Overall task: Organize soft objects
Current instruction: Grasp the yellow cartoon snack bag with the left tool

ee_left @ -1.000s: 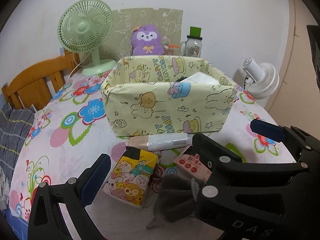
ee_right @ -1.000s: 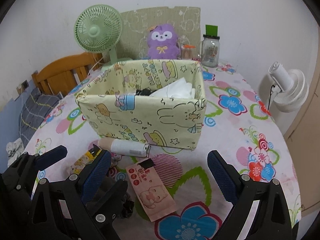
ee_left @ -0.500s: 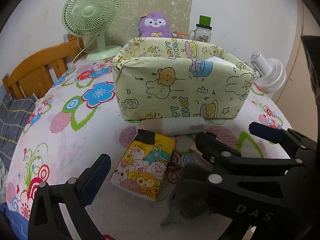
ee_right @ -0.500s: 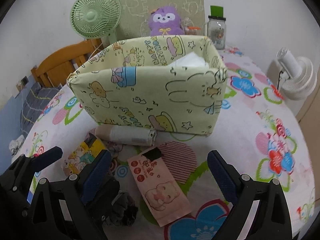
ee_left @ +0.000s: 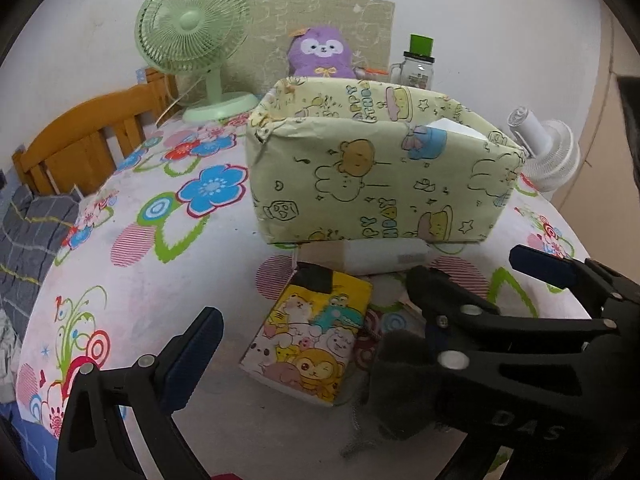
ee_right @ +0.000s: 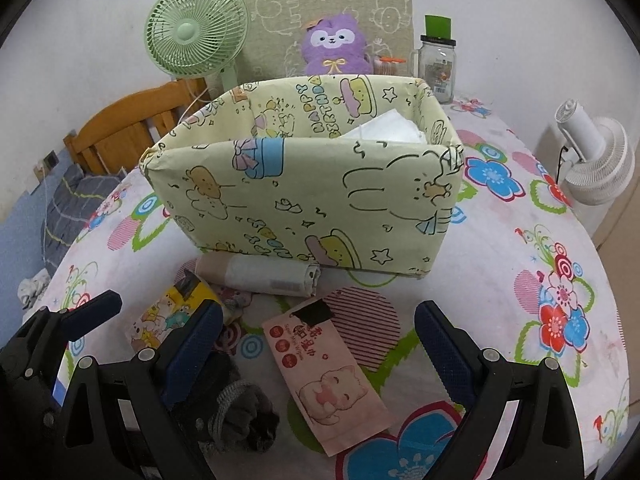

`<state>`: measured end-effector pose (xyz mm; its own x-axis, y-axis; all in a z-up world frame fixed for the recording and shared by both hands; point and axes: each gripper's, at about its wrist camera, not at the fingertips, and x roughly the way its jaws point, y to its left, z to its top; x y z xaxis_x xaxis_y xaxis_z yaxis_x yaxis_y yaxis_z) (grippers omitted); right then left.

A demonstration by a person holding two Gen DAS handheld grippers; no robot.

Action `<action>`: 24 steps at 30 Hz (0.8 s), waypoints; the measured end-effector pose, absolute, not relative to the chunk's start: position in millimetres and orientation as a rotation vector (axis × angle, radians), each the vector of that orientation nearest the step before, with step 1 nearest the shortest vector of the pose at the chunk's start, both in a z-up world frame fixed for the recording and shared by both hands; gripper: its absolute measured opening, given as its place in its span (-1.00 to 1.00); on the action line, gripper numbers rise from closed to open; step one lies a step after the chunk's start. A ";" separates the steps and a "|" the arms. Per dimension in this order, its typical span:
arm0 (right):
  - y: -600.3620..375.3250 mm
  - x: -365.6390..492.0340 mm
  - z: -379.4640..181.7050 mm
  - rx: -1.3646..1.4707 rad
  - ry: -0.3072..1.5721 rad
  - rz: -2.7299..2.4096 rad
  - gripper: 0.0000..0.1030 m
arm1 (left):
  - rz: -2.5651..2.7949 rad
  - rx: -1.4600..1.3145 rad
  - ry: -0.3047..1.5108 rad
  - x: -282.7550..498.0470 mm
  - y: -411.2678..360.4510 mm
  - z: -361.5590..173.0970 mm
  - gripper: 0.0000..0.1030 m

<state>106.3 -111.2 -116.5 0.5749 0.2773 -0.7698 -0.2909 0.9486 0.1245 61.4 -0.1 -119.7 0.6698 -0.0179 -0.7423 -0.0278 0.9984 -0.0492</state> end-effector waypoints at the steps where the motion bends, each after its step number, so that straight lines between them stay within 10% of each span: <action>1: -111.6 106.9 -115.8 -0.017 0.898 0.330 0.90 | 0.002 -0.063 0.841 62.5 0.1 -119.8 0.93; 16: -105.9 113.6 -119.9 -0.042 0.922 0.313 0.91 | 0.006 -0.045 0.869 74.5 0.0 -132.4 0.20; 24: -107.0 117.9 -130.5 -0.008 0.965 0.309 0.84 | 0.010 -0.023 0.862 73.1 -3.6 -134.9 0.14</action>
<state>117.9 -107.0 -130.5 0.5292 0.2550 -0.8093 -0.2621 0.9563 0.1300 73.1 -3.6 -134.9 0.6512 -0.0005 -0.7589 -0.0181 0.9997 -0.0162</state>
